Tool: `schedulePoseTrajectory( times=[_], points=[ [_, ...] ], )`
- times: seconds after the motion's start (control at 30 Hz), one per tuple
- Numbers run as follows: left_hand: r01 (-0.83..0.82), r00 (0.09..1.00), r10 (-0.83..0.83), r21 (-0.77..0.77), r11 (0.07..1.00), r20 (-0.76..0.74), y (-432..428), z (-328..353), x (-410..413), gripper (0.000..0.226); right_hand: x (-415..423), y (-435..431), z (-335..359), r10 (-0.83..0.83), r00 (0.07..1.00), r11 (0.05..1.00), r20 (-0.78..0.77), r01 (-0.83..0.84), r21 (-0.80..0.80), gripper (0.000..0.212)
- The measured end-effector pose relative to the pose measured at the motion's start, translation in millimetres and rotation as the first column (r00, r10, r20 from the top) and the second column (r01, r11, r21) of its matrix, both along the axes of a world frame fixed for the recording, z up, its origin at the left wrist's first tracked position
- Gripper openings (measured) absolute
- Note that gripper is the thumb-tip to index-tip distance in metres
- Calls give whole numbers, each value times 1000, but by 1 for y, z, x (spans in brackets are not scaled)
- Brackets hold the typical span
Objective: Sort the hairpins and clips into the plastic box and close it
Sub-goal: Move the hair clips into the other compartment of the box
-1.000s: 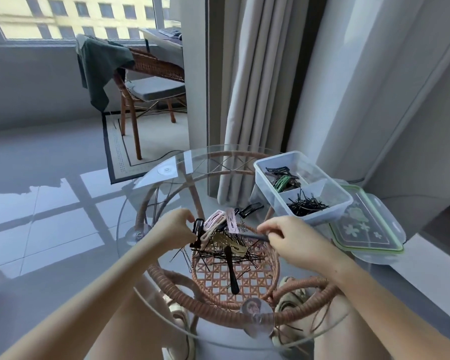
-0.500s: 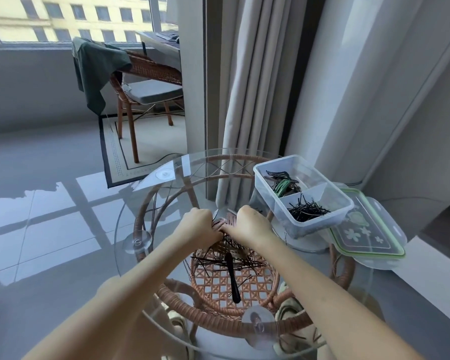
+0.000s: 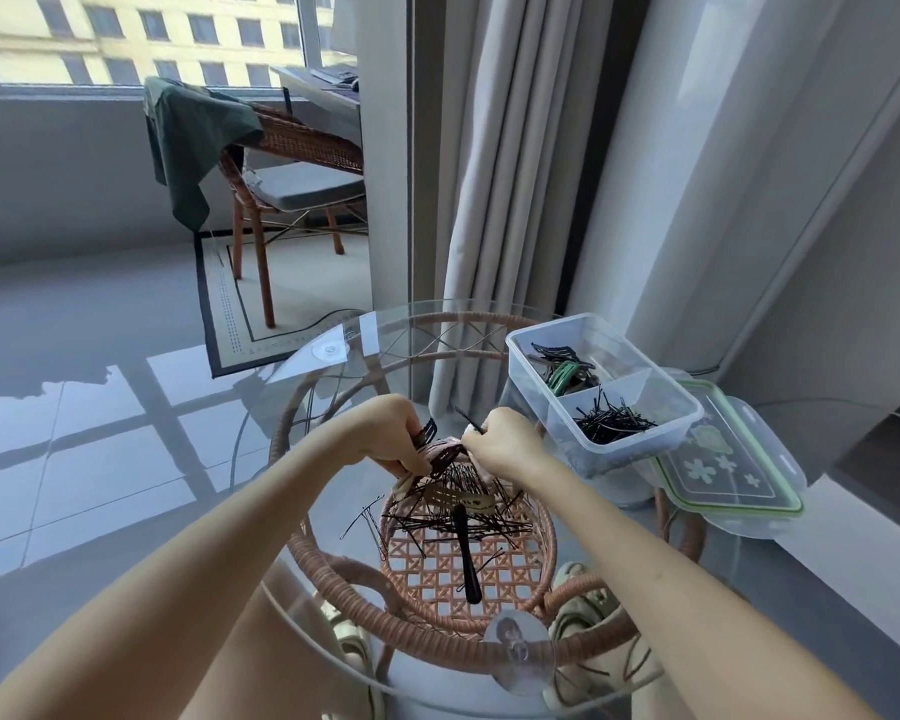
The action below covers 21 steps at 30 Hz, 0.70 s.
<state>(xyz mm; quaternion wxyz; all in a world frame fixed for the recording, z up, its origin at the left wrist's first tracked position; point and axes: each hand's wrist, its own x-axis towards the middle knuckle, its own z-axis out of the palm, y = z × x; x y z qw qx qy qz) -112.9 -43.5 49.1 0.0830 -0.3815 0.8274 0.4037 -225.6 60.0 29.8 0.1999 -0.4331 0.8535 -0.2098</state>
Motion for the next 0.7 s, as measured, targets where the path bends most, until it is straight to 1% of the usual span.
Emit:
schedulePoseTrajectory(
  times=[0.1, 0.2, 0.27, 0.37, 0.43, 0.5, 0.57, 0.6, 0.63, 0.7],
  points=[
    [-53, 997, 52, -15, 999, -51, -3, 1, 2, 2, -6, 6, 2, -40, 997, 995, 70, 46, -87, 46],
    [-101, 991, 96, -52, 994, -89, -7, 1, 4, 17, -10, 16, 15, -44, 975, 978, 216, 87, -191, 42],
    [-110, 989, 102, -71, 991, -106, -8, 1, 4, 19, -16, 23, 28, -40, 961, 966, 274, 107, -236, 33],
    [-174, 973, 160, -74, 982, -165, -11, 5, 0, 18, -37, 33, 45, -79, 952, 932, 295, 176, -317, 27],
    [-212, 948, 196, -40, 976, -250, -13, 13, -10, 16, -62, 36, 54, -167, 944, 888, 285, 270, -372, 28],
    [-231, 915, 206, -32, 972, -348, -9, 24, -29, 13, -90, 32, 59, -286, 910, 838, 300, 390, -383, 26],
    [-224, 886, 172, -73, 972, -430, -1, 35, -57, 14, -111, 22, 59, -367, 849, 799, 380, 497, -340, 15],
    [-211, 875, 149, -85, 974, -461, 5, 41, -72, 14, -117, 16, 58, -377, 814, 786, 441, 533, -313, 10],
    [-194, 866, 133, -77, 978, -482, 10, 45, -87, 15, -120, 11, 58, -368, 784, 782, 500, 552, -290, 10],
    [-165, 869, 121, -51, 985, -480, 17, 51, -112, 16, -125, 4, 55, -350, 755, 791, 554, 555, -258, 18]
  ],
)
